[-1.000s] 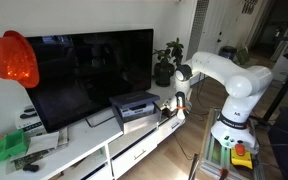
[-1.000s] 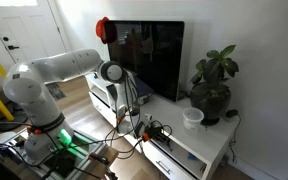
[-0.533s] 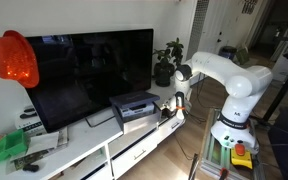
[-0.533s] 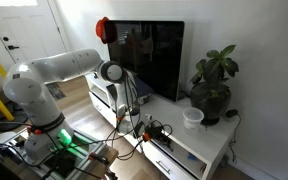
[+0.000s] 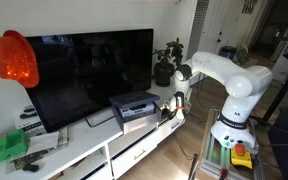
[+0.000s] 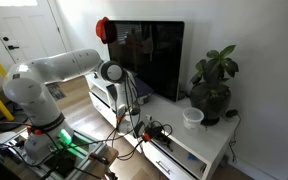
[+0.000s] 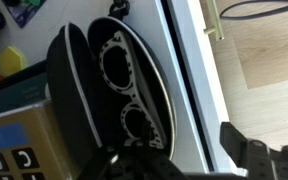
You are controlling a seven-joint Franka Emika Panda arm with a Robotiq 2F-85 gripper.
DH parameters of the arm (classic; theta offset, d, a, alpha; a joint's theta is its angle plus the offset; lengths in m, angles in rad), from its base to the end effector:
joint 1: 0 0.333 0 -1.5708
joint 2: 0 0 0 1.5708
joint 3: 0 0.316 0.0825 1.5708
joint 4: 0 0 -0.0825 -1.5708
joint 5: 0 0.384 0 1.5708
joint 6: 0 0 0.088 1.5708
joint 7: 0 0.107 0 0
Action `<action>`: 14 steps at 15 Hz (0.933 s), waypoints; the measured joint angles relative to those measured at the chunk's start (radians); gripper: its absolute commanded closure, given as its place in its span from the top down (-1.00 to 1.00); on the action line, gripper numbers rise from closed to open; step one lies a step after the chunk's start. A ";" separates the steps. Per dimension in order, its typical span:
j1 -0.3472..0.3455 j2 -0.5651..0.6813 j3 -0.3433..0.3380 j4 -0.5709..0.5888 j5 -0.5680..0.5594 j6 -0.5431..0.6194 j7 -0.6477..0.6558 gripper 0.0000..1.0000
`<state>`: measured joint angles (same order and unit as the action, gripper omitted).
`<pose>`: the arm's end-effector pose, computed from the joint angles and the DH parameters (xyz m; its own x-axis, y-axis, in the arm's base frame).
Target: Pick up the glasses pouch and put it in the far right shelf of the television stand
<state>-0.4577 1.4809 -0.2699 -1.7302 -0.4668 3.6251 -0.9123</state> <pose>0.3973 -0.2963 -0.1668 0.5887 0.8083 0.0132 0.7520 -0.5536 0.3577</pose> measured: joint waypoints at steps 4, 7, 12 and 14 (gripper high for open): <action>-0.015 -0.008 0.001 0.000 -0.065 -0.001 0.051 1.00; -0.034 -0.026 0.012 -0.007 -0.122 -0.015 0.104 1.00; -0.037 -0.069 0.031 -0.039 -0.143 -0.106 0.203 1.00; -0.036 -0.077 0.032 -0.056 -0.143 -0.144 0.250 1.00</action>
<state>-0.4941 1.4042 -0.2378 -1.7861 -0.6093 3.4809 -0.6619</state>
